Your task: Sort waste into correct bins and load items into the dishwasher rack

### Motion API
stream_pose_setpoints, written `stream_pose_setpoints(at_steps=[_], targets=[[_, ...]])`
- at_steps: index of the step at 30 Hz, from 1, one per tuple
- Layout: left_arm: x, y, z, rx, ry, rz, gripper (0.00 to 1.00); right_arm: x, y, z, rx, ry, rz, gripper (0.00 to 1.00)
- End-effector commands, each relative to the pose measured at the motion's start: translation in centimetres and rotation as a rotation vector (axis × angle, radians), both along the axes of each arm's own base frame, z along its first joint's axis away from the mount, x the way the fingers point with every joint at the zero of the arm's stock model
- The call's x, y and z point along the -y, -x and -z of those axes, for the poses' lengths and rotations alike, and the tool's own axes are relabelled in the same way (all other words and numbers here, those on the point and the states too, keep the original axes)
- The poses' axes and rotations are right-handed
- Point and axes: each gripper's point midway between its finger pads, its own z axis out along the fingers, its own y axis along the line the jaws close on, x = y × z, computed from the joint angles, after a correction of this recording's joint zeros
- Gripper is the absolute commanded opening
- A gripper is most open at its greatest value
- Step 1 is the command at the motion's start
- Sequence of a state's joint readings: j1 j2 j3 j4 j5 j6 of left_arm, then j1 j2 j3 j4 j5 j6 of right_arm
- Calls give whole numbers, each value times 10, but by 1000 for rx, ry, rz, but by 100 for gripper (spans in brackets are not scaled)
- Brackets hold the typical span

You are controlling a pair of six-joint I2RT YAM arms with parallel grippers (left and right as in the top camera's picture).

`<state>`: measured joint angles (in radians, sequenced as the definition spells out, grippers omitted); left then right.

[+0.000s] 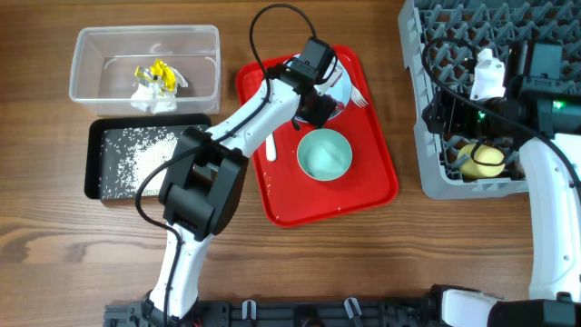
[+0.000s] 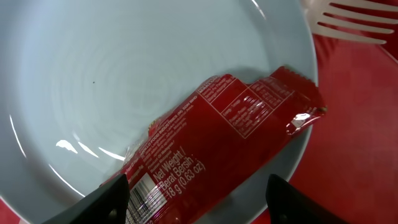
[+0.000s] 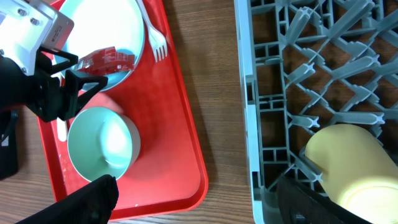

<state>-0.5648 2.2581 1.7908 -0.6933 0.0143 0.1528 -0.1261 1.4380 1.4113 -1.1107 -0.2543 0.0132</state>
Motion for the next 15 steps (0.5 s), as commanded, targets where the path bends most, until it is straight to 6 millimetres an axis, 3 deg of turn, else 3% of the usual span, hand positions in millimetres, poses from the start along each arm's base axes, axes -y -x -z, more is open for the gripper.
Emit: stream_pose_setpoints(at_steps=[1, 5, 8, 12, 13, 15], targets=[[6, -4, 3, 12, 18, 55, 70, -2, 1, 4, -10, -10, -16, 86], [3, -11, 17, 23, -4, 46, 67, -2, 1, 4, -10, -10, -16, 86], [1, -11, 34, 10, -28, 43, 56, -2, 1, 4, -10, -10, -16, 86], [0, -12, 39, 10, -34, 41, 46, -2, 1, 4, -10, -10, -17, 86], [1, -14, 38, 19, -31, 40, 39, -2, 1, 4, -9, -9, -16, 86], [-1, -20, 36, 48, -42, 28, 14, -2, 1, 4, -9, -10, -17, 86]])
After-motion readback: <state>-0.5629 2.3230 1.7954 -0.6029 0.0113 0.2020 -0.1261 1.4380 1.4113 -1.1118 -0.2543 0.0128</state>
